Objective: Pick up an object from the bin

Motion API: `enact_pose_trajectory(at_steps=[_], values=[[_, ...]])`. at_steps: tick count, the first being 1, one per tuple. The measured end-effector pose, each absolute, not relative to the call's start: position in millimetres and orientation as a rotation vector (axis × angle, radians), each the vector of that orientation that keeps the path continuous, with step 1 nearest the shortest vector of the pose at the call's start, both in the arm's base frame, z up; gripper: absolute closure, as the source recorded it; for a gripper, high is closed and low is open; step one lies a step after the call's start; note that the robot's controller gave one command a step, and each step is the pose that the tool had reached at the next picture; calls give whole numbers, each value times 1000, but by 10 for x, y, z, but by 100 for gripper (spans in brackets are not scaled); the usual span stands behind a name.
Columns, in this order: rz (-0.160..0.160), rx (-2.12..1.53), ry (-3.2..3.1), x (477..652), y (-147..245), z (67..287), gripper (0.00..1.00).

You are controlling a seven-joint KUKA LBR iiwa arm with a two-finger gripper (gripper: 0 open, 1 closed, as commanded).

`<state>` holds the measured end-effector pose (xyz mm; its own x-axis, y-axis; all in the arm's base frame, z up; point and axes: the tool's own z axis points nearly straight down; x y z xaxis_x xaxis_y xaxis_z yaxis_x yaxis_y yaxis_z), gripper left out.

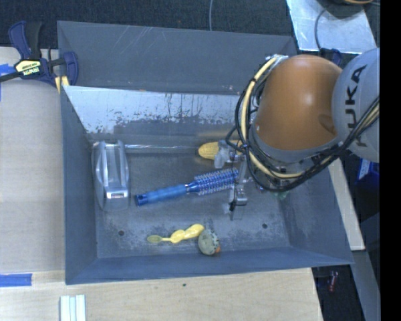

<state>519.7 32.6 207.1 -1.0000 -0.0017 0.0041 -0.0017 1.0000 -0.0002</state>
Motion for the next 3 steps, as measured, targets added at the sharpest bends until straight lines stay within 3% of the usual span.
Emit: enact_pose_trajectory(at_steps=[1, 3], values=[[0, 0, -3145, 5214, 325, 2107, 0], [2, 524, -3108, 6065, 152, 663, 0]])
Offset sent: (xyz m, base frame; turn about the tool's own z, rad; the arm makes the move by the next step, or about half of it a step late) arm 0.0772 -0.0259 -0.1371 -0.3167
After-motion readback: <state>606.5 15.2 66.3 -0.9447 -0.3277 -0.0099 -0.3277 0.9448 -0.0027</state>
